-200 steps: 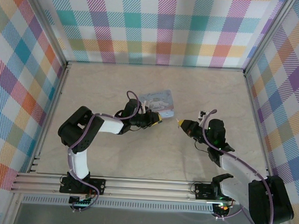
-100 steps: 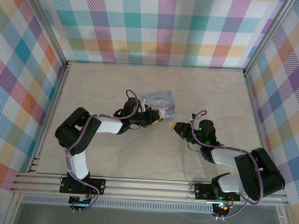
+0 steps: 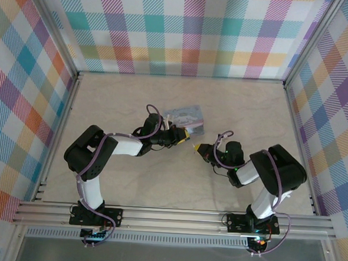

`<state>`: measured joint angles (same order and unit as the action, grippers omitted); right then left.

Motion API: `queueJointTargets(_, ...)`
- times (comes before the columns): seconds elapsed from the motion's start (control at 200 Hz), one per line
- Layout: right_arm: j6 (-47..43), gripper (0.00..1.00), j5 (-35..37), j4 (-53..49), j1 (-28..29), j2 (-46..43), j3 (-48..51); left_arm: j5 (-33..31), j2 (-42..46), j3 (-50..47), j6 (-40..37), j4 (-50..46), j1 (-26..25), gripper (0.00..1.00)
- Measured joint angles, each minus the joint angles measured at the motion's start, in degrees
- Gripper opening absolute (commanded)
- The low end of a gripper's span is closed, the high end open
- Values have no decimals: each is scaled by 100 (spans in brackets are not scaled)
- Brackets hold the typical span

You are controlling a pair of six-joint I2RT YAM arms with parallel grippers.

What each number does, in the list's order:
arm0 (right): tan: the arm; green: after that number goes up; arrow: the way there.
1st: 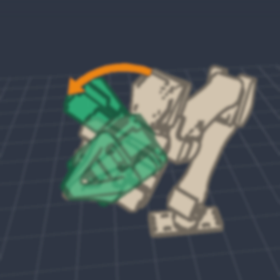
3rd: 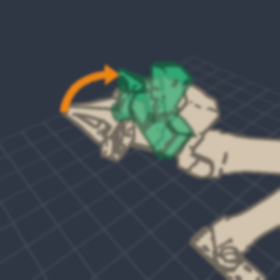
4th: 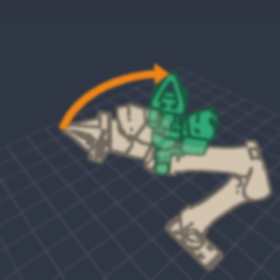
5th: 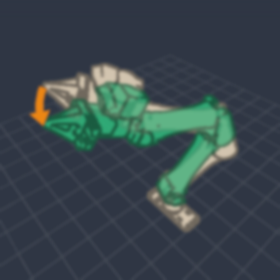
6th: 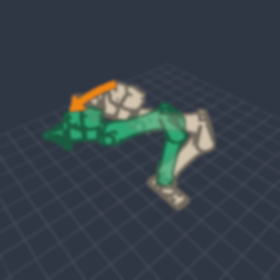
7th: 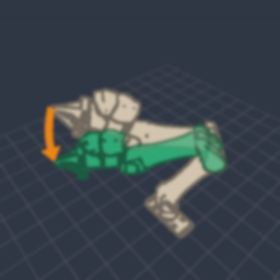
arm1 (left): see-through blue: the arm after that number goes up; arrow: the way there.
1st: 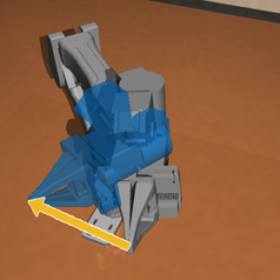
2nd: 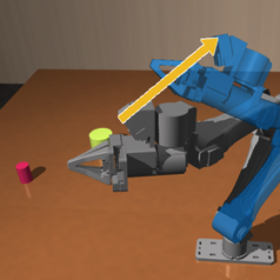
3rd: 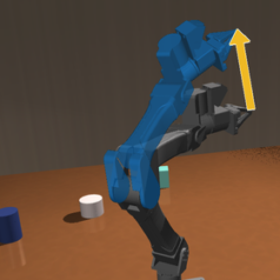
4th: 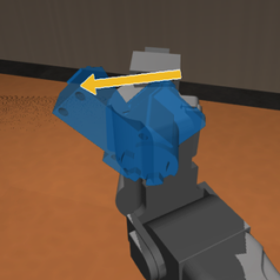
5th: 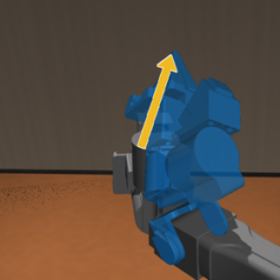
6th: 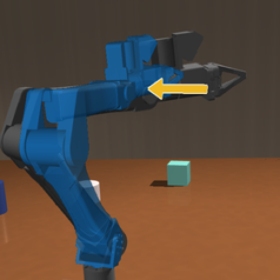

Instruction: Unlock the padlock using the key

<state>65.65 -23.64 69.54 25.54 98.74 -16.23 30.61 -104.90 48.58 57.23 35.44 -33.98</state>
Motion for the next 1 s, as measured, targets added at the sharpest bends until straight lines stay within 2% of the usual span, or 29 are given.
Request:
queueJointTargets(0.15, 133, 0, -61, 483, 48, 352, -50, 0, 0, 0, 22, 76, 0, 10)
queueJointTargets(0.365, 170, 0, -72, 717, 122, 361, -109, 0, 0, 0, 42, 85, 0, 11)
queueJointTargets(1.0, 269, 0, -68, 789, 151, 330, -157, 0, 0, 0, 87, 144, 0, 10)
